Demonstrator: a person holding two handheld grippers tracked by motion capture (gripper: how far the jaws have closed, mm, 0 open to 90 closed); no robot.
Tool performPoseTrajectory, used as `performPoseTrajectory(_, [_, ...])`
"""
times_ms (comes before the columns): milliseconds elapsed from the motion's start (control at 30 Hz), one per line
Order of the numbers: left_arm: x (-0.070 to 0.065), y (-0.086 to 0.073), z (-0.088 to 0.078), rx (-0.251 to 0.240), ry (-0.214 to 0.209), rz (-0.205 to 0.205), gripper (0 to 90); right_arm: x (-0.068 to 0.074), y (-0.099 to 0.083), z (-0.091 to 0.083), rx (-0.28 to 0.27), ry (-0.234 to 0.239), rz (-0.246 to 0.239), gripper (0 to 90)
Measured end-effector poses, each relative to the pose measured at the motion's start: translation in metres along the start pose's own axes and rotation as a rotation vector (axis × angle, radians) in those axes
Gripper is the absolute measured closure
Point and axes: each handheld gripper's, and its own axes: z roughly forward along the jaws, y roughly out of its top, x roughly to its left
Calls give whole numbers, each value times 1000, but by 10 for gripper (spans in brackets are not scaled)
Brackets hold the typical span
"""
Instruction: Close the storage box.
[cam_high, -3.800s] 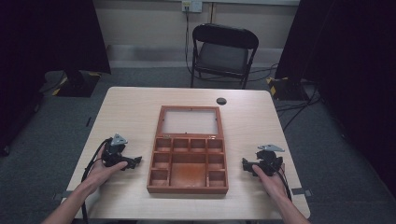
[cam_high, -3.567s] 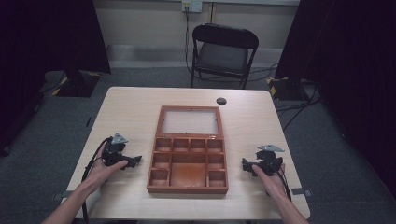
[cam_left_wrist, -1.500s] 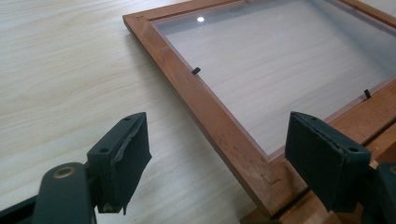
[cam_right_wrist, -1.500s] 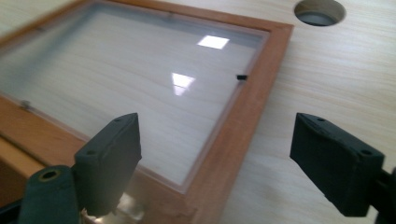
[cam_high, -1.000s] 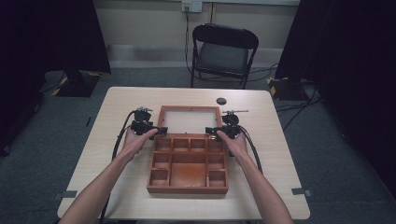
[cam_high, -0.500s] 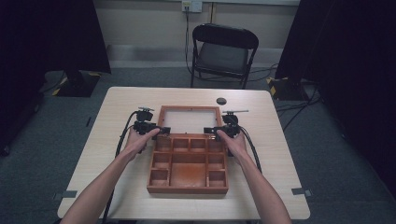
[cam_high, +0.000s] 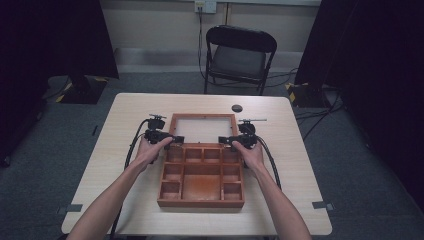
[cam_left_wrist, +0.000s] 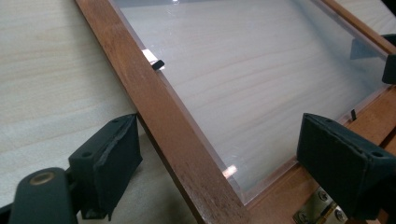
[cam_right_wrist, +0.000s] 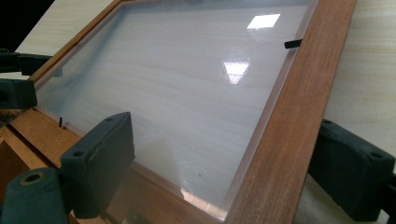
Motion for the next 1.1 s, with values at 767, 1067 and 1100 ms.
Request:
performPoseTrajectory(767, [-7, 5, -5, -43, 12, 13, 235, 9, 5, -11, -45, -67, -44, 197])
performPoseTrajectory(1067, [-11, 8, -17, -86, 35, 48, 325, 14, 10, -21, -82, -69, -51, 239])
performPoseTrajectory(1100, [-11, 8, -17, -86, 35, 48, 325, 14, 10, -21, -82, -69, -51, 239])
